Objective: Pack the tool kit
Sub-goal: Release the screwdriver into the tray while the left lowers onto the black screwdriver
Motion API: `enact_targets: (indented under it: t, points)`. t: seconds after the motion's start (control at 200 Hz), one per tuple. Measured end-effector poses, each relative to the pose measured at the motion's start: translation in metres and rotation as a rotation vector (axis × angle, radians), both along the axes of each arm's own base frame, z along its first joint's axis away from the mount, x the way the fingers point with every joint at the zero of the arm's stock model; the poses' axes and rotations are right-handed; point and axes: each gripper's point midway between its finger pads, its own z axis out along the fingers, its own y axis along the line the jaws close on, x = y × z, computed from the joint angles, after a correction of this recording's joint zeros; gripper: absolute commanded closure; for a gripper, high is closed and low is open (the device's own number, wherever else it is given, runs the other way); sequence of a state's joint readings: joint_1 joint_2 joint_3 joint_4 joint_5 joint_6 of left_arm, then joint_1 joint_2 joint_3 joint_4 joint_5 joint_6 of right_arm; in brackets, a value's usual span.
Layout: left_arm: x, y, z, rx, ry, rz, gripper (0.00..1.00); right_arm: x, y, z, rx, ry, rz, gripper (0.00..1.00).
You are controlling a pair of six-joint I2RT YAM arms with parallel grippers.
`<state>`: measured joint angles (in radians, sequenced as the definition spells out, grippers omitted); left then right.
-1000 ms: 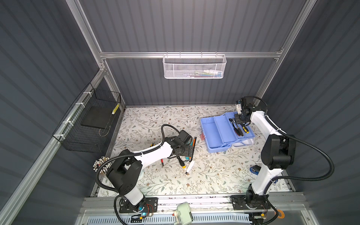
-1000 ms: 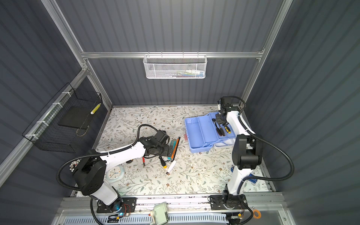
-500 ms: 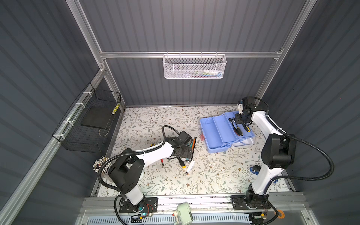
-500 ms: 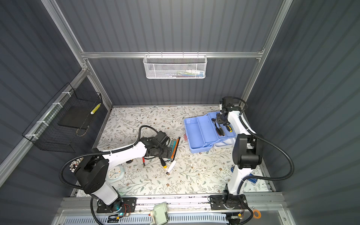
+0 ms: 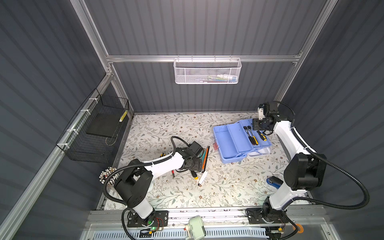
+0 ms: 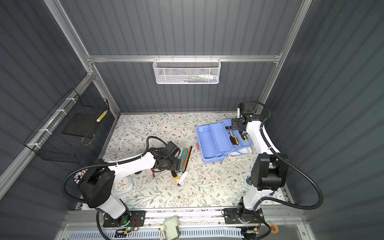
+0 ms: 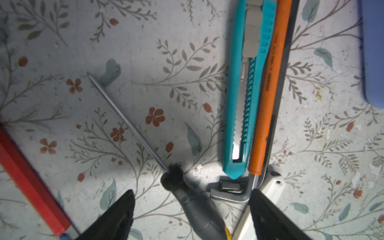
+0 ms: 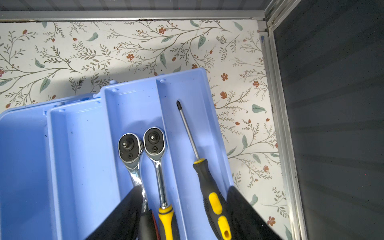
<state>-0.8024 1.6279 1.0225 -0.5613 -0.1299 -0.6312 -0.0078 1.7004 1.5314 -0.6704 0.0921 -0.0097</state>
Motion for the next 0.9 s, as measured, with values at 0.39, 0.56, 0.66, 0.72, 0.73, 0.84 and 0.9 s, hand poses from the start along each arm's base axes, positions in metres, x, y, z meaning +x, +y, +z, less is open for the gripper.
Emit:
enact_targets:
  t: [0.39, 0.56, 0.66, 0.72, 0.73, 0.84, 0.9]
  points:
    - [-0.017, 0.006, -0.022, -0.013, 0.086, 0.062, 0.38, -0.016, 0.001, 0.006, 0.011, -0.023, -0.004, 0.27]
    - [-0.019, 0.004, -0.031, -0.006, 0.112, 0.065, 0.54, -0.022, 0.001, 0.004, 0.009, -0.019, -0.006, 0.27]
    - [-0.018, 0.004, -0.032, -0.004, 0.112, 0.064, 0.58, -0.025, 0.001, 0.006, 0.008, -0.023, -0.007, 0.26]
    - [-0.018, 0.004, -0.032, -0.003, 0.112, 0.063, 0.60, -0.026, 0.001, 0.008, 0.009, -0.029, -0.007, 0.26]
    - [-0.018, 0.004, -0.032, -0.002, 0.112, 0.063, 0.61, -0.026, 0.001, 0.008, 0.009, -0.030, -0.007, 0.26]
    - [-0.018, 0.005, -0.033, 0.007, 0.110, 0.058, 0.68, -0.030, 0.002, 0.009, 0.019, -0.031, -0.011, 0.26]
    - [-0.018, 0.006, -0.033, 0.012, 0.107, 0.055, 0.74, -0.032, 0.003, 0.008, 0.030, -0.029, -0.014, 0.26]
